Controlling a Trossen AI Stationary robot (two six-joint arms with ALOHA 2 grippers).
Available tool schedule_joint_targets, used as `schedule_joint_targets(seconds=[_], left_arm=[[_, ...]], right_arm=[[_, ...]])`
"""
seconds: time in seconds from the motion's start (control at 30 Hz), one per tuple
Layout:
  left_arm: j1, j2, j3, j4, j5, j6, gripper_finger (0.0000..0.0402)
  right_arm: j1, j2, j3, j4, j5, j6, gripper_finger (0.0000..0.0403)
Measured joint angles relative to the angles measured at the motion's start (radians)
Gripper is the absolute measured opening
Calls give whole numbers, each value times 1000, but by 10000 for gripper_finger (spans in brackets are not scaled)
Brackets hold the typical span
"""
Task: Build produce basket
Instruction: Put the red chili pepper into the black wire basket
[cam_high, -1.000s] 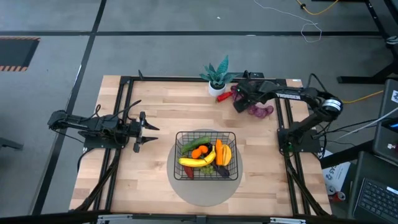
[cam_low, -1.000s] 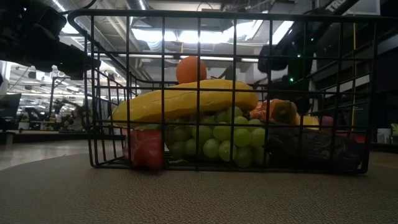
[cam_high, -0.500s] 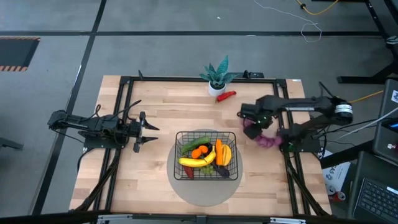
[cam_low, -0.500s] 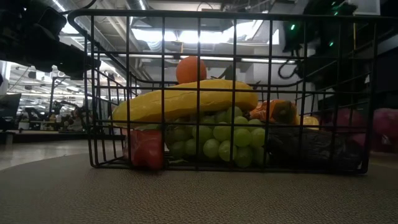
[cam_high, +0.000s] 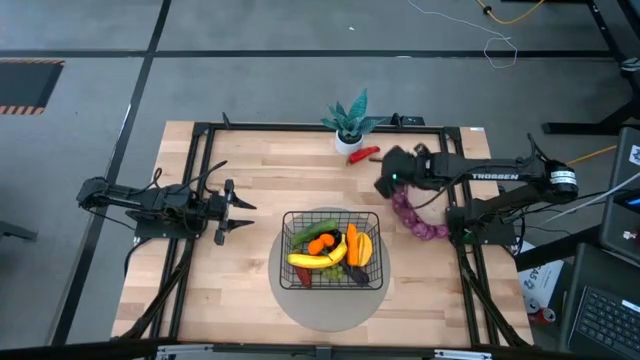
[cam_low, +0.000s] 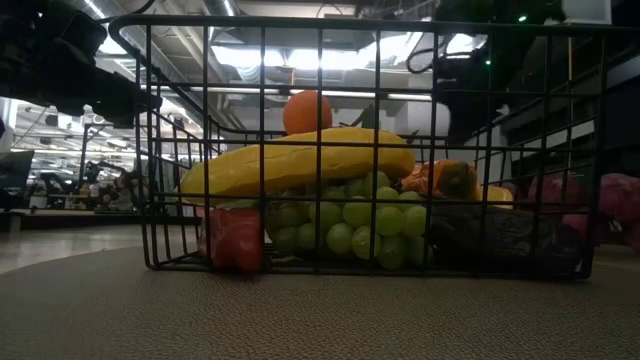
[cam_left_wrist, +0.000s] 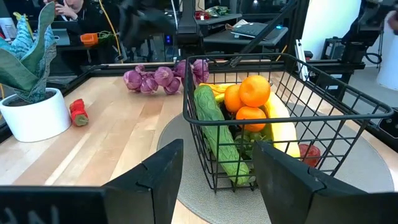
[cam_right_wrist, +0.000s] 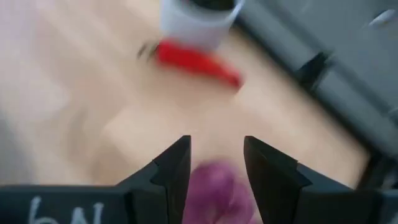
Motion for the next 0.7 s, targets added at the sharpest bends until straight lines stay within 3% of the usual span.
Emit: schedule_joint_targets(seconds=[0.1, 0.27, 0.37, 0.53, 0.7], left_arm=[[0, 0, 0, 0, 0, 0, 188], [0, 0, 0, 0, 0, 0, 188], [0, 0, 0, 0, 0, 0, 188], [0, 0, 0, 0, 0, 0, 188], [0, 0, 0, 0, 0, 0, 188]], right_arm=[[-87, 1, 0, 109, -16, -131, 152], [-256, 52, 0, 269, -309, -360, 152], [-317, 114, 0, 334, -431, -505, 152], [-363, 226, 0, 388, -426, -638, 152], [-370, 311, 0, 396, -407, -658, 152]])
